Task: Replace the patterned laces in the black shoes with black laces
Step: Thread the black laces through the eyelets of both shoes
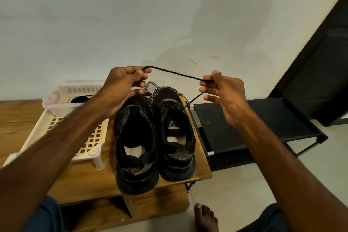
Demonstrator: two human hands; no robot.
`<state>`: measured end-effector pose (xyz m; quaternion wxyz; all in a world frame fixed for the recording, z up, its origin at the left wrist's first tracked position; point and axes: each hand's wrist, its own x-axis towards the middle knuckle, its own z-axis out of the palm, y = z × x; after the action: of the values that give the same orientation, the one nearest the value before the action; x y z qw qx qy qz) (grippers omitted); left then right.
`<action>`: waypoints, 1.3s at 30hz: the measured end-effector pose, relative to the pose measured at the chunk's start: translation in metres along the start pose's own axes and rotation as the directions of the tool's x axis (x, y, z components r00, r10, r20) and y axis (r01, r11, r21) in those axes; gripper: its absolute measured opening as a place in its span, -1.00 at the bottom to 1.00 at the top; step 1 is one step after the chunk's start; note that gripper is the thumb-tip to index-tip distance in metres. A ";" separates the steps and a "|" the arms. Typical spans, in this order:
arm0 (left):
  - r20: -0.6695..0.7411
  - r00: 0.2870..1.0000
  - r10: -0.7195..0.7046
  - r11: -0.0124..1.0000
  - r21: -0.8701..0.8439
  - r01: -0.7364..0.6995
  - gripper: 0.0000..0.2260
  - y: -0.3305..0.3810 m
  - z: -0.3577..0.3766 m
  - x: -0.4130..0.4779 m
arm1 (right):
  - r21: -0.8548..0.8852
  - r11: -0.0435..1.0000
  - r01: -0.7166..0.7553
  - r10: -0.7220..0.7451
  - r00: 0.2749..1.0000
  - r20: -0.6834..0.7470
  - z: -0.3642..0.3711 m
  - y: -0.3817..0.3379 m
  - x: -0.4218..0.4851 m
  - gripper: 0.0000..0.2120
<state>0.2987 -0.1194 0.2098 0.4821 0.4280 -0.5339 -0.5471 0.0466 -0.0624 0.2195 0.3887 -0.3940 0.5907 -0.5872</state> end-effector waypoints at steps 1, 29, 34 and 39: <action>-0.010 0.999 0.037 0.997 0.062 -0.036 -0.82 -0.001 -0.001 0.000 | -0.061 0.998 0.012 -0.014 0.999 -0.038 -0.002 0.002 0.002 -0.70; 0.239 0.917 0.318 0.745 0.536 -0.398 -0.69 -0.024 0.033 -0.018 | -0.340 0.801 0.492 -0.220 0.771 0.598 0.026 0.016 -0.004 -0.87; 0.229 0.928 0.293 0.720 0.586 -0.372 -0.60 -0.025 0.032 -0.019 | -0.386 0.796 0.466 -0.222 0.818 0.530 0.025 0.016 -0.005 -0.85; 0.139 0.956 0.259 0.475 0.843 -0.251 -0.55 -0.030 0.031 -0.019 | -0.549 0.733 0.402 -0.200 0.899 0.390 0.016 0.019 0.003 -0.86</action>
<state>0.2697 -0.0960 0.1808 0.2874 0.5268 -0.7885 -0.1349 0.0597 -0.0710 0.2001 0.2228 -0.6759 0.6096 -0.3492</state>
